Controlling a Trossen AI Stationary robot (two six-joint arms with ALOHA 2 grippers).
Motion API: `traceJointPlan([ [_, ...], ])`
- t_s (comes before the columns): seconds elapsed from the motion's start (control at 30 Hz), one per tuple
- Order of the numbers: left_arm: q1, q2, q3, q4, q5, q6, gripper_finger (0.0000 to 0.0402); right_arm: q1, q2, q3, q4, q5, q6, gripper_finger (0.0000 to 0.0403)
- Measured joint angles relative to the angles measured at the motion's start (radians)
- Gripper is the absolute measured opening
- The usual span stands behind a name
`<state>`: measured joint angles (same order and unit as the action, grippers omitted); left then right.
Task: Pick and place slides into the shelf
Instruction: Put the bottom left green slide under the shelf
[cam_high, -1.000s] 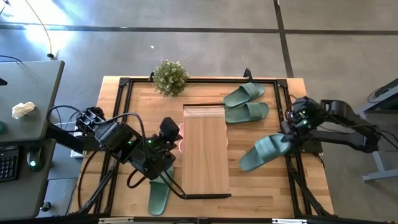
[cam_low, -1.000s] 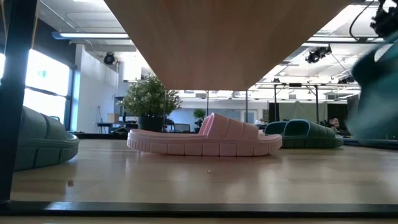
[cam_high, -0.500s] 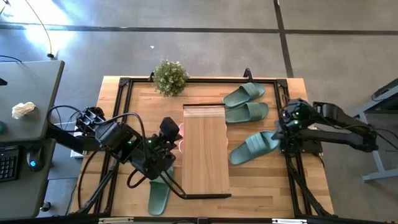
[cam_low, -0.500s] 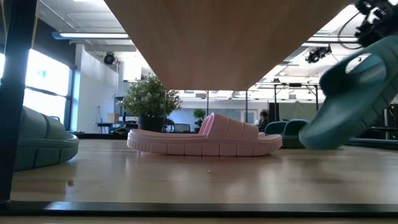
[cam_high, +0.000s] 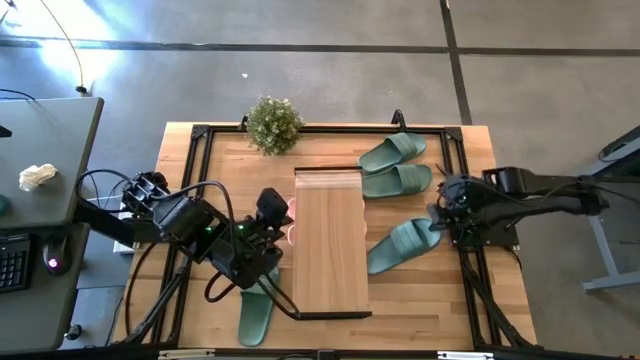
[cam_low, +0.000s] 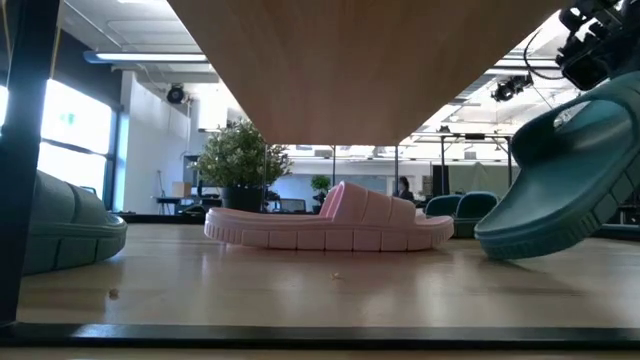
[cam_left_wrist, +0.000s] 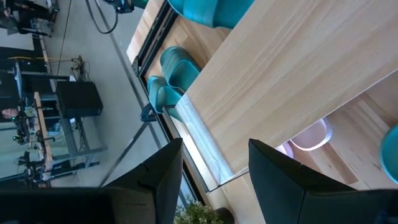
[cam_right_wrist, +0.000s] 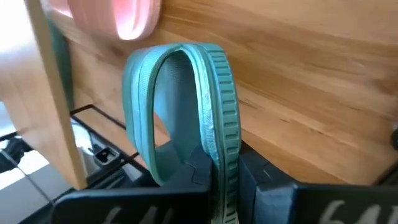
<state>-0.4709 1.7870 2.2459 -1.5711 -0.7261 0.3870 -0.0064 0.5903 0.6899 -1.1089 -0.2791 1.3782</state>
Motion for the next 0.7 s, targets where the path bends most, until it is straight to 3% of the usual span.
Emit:
traceJointPlan([
  [0.13,0.0,0.0,0.0,0.0,0.0,0.0,0.0166,0.128,0.022,0.0,0.079,0.088,0.142,0.0005],
  [0.37,0.0,0.0,0.0,0.0,-0.003,0.011,0.0166,0.352,0.169,-0.005,0.133,0.213,0.321,0.0005],
  [0.7,0.0,0.0,0.0,0.0,0.0,0.027,0.0166,0.59,0.288,-0.128,0.406,0.372,0.6,0.0012],
])
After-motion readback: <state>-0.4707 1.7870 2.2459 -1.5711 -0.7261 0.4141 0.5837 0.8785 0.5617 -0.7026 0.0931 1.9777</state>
